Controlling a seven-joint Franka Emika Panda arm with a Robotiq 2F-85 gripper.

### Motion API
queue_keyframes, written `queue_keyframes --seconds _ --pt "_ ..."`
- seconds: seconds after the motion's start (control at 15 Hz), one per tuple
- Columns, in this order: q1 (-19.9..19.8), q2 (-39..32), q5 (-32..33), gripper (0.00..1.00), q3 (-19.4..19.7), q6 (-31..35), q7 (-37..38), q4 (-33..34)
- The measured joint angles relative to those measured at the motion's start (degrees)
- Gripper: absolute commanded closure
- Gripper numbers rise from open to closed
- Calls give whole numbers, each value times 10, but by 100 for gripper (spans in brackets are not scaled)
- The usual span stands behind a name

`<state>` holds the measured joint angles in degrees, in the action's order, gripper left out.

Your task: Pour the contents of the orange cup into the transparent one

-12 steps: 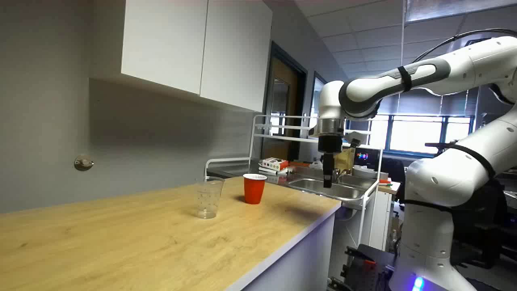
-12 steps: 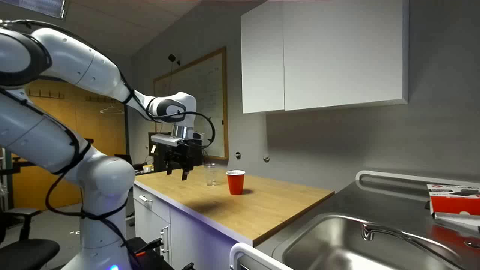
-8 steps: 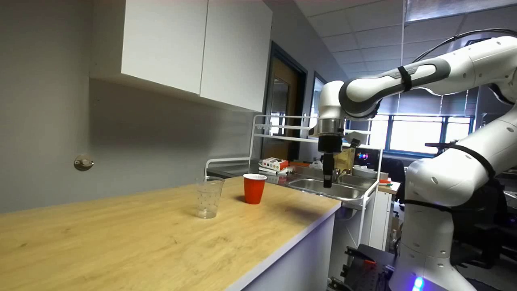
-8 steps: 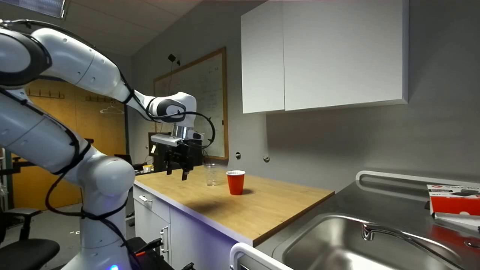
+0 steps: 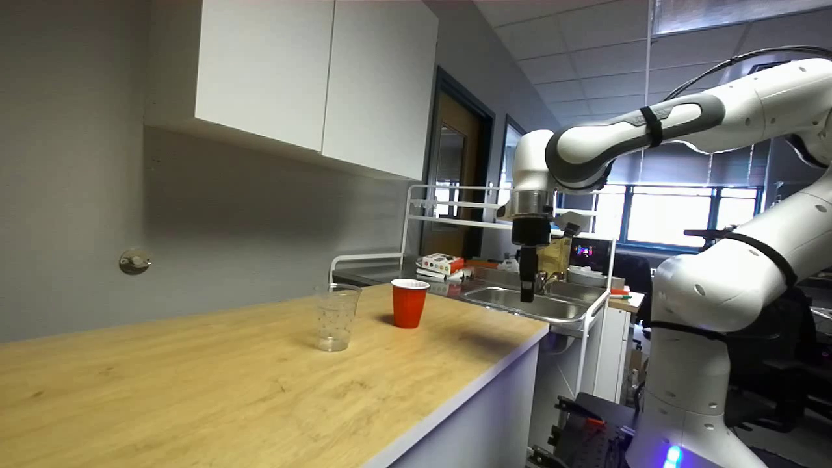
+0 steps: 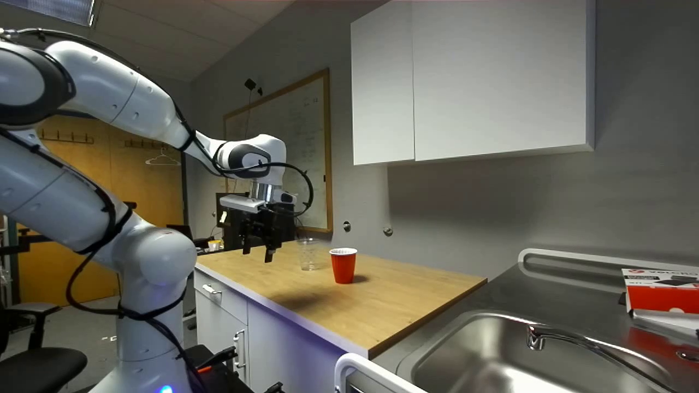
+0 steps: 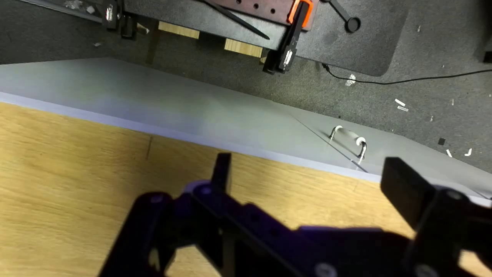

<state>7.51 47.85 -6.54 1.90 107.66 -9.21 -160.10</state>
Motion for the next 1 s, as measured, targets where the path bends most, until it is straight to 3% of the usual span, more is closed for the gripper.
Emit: queue_keyframes --seconds 0.27,0.53,1.0 --pt "-5 -4 2 0 -1 9 3 1" --pt "-18 -38 3 0 -1 82 5 10" --pt "-21 -199 13 0 -9 231 11 95"
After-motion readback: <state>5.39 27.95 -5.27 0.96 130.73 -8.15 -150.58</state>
